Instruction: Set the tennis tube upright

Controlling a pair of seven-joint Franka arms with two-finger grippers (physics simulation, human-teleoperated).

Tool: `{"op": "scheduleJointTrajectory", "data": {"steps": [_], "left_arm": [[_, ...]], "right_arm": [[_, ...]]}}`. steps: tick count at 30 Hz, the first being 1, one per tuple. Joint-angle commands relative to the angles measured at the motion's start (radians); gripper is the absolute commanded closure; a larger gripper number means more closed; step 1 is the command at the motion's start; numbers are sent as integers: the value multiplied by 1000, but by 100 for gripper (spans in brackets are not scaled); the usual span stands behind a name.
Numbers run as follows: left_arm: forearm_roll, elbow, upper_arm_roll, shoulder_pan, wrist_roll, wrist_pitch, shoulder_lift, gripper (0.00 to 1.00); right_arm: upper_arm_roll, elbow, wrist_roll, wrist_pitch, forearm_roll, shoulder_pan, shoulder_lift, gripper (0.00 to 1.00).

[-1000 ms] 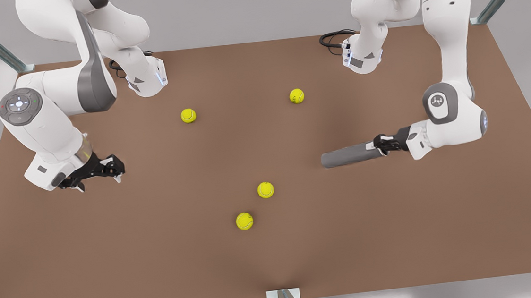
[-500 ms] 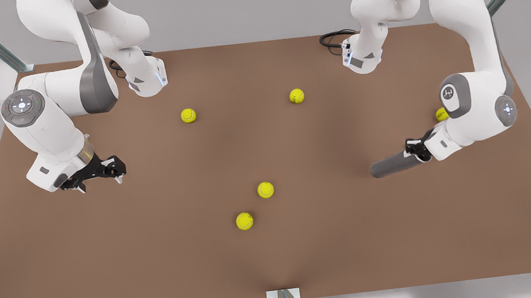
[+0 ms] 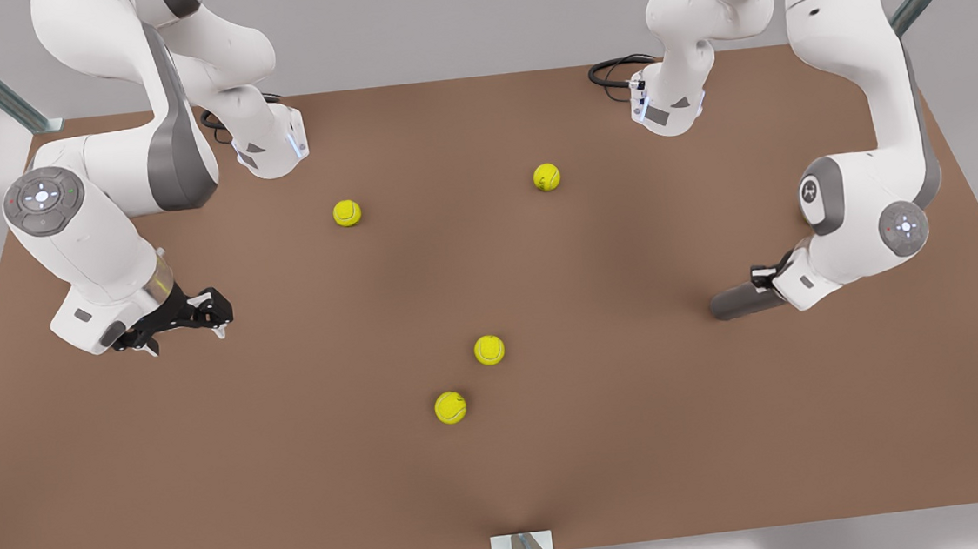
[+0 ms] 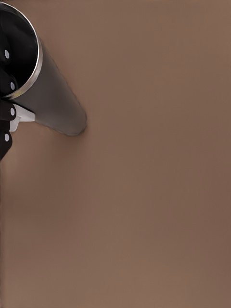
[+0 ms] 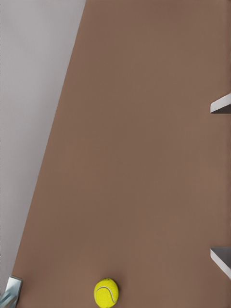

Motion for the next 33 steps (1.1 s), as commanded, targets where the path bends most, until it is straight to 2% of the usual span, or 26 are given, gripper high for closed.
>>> {"op": "scheduleJointTrajectory", "data": {"steps": [1,4,5,6,7,26,30,33], "left_arm": [[-1,0,0,0,0,0,0,79],[-1,0,0,0,-4,0,2,79],[-1,0,-1,0,-3,0,2,71],[-1,0,0,0,-4,0,8,22],[-1,0,-1,0,-4,0,6,0],[-1,127,-3,5,-17,-92,3,0],[33,390,-5,37,-64,-365,81,0],[76,451,-8,41,-64,-417,86,0]], "right_arm": [[0,0,0,0,0,0,0,0],[0,0,0,0,-2,-2,0,0],[0,0,0,0,-2,-2,1,0],[0,0,0,0,-2,-2,0,0],[0,0,0,0,-5,0,0,0],[0,0,0,0,-11,-2,0,0],[0,0,0,0,-9,-2,0,0],[-2,0,0,0,-9,-2,0,0]]}}
